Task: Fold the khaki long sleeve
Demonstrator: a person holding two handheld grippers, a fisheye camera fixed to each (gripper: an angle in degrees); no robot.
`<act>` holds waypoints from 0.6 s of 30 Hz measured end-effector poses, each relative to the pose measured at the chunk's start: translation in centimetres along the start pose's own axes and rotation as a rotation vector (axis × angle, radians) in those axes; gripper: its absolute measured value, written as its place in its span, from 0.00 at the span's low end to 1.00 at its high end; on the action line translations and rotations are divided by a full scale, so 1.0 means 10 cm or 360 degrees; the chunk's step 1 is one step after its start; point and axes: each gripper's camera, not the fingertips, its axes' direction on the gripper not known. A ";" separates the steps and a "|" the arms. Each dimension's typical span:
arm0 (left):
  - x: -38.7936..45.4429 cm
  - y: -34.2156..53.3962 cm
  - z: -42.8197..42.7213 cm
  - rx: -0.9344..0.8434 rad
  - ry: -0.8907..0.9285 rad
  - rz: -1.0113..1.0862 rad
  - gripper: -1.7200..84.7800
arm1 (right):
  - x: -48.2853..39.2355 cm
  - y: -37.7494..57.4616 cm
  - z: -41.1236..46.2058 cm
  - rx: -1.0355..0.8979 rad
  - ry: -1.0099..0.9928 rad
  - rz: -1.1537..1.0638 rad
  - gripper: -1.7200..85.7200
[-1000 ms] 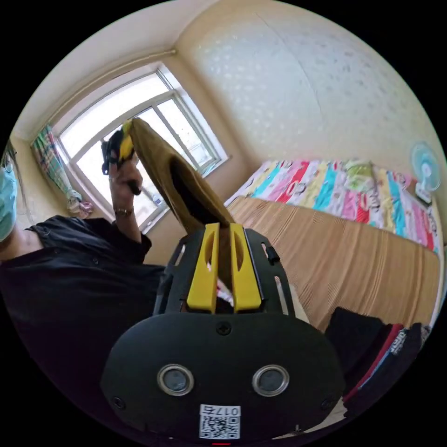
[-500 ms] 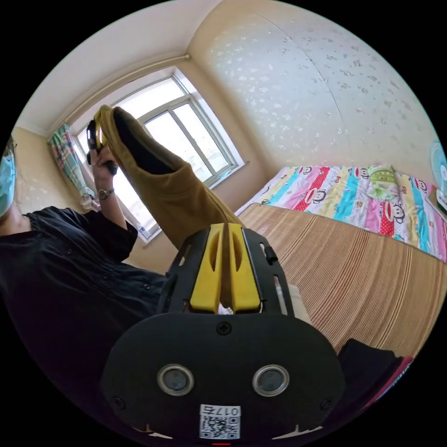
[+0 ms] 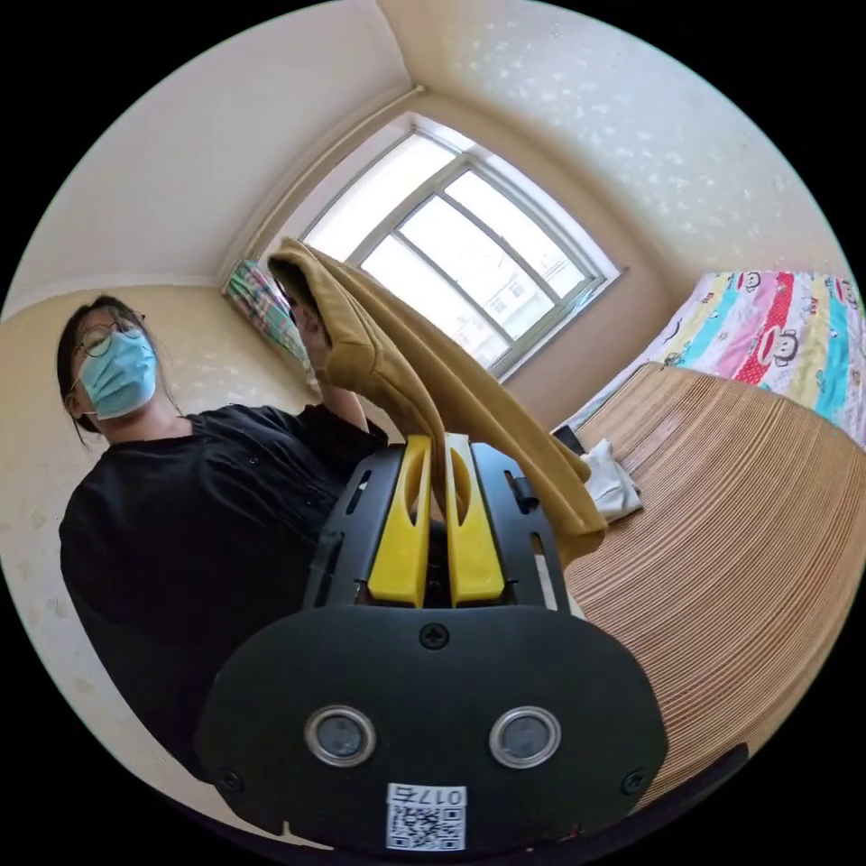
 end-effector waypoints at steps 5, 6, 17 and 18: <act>-0.24 -0.17 -0.79 0.0057 0.0018 0.0072 0.06 | -1.11 -0.43 -0.81 0.0291 0.0179 -0.0221 0.05; -0.25 -0.18 -0.90 0.0081 0.0031 0.0084 0.06 | -1.47 -0.59 -0.94 0.0326 0.0249 -0.0302 0.05; -1.75 -1.60 -0.93 -0.0043 -0.0161 -0.0163 0.01 | -3.15 -2.79 -1.45 0.0405 0.1365 -0.0377 0.05; -1.98 -1.67 -0.77 -0.0107 -0.0200 -0.0213 0.01 | -2.83 -3.12 -1.45 0.0313 0.1530 -0.0296 0.05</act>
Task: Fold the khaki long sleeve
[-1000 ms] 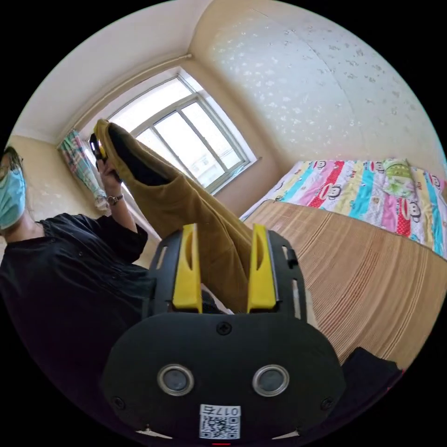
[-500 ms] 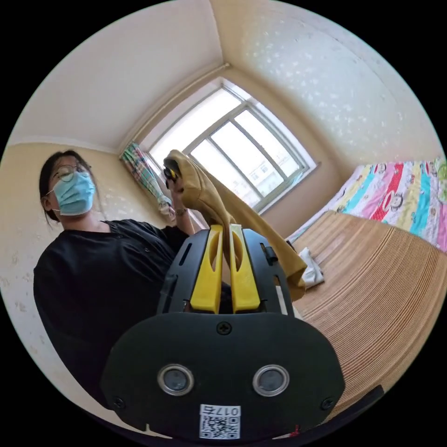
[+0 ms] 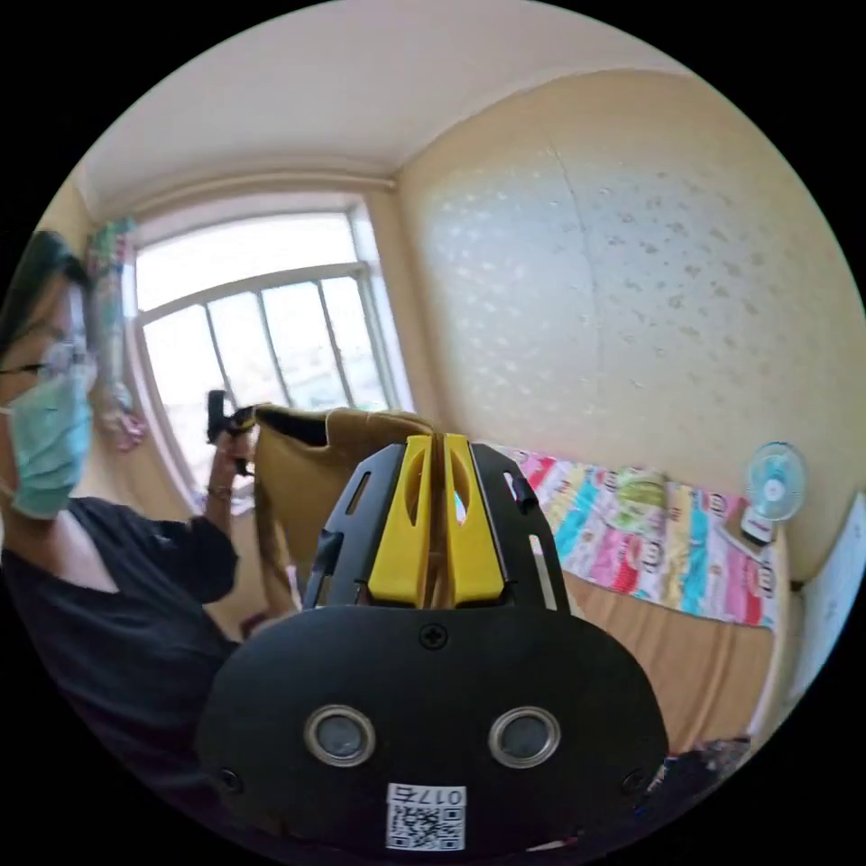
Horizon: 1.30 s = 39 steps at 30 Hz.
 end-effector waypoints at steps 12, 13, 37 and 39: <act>-3.71 1.73 3.94 -0.1156 -0.0342 -0.0930 0.09 | 3.63 2.14 4.18 -0.1384 0.0577 0.0713 0.04; -3.61 2.23 4.12 -0.1247 -0.0272 -0.0978 0.10 | 3.62 2.32 4.16 -0.1382 0.0542 0.0712 0.04; -5.41 0.92 3.33 -0.1615 -0.1348 -0.0753 0.07 | 2.60 4.55 2.99 -0.1713 -0.0432 0.1158 0.03; -5.53 0.69 3.12 -0.1462 -0.1469 -0.0904 0.09 | 2.57 4.17 2.97 -0.1660 -0.0406 0.1092 0.03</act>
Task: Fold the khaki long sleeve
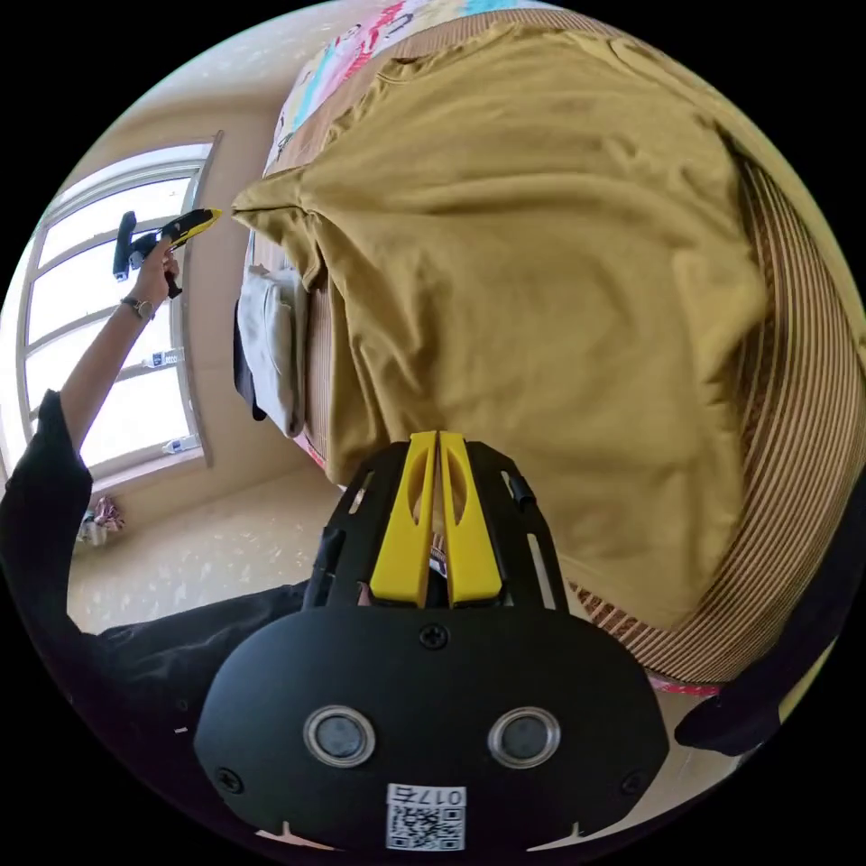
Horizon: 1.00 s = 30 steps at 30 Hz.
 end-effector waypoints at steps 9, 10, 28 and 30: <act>0.78 1.78 0.39 -0.0212 0.0599 0.0312 0.11 | 0.67 0.54 -1.10 0.0093 0.0164 0.0161 0.10; 0.81 2.02 0.48 -0.0258 0.0500 0.0288 0.11 | 0.72 0.58 -1.11 0.0070 0.0154 0.0173 0.11; 0.33 3.05 0.15 -0.0538 0.0989 0.0211 0.02 | 0.53 1.33 -1.59 -0.0271 0.0391 -0.0035 0.05; 0.24 3.32 0.06 -0.0497 0.1071 0.0007 0.02 | 0.62 1.61 -1.72 -0.0239 0.0397 0.0031 0.05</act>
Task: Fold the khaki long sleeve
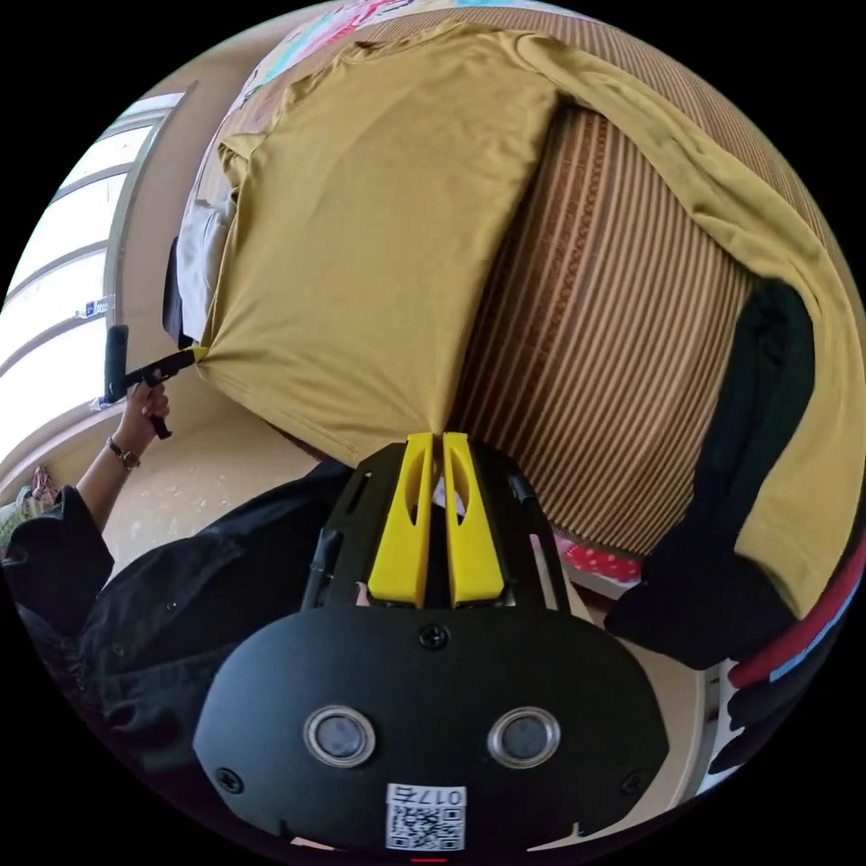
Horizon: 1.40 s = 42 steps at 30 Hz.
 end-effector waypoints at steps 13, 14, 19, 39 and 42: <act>0.27 0.25 -0.48 0.0429 0.0050 -0.0326 0.09 | 0.22 0.42 0.06 0.0129 -0.0379 0.0405 0.03; 0.29 0.07 -0.65 0.0423 0.0062 -0.0227 0.10 | 0.18 0.45 0.03 0.0149 -0.0403 0.0412 0.03; 0.46 -0.69 -0.94 0.0298 -0.0030 0.0136 0.10 | 0.02 0.66 -0.05 0.0278 -0.0484 0.0494 0.03; 1.03 -1.17 0.43 0.0017 -0.0921 0.0733 0.12 | -0.96 1.08 0.38 0.0384 -0.0683 0.0833 0.02; 1.00 -0.97 0.36 0.0042 -0.0907 0.0736 0.10 | -1.09 0.99 0.36 0.0382 -0.0673 0.0789 0.02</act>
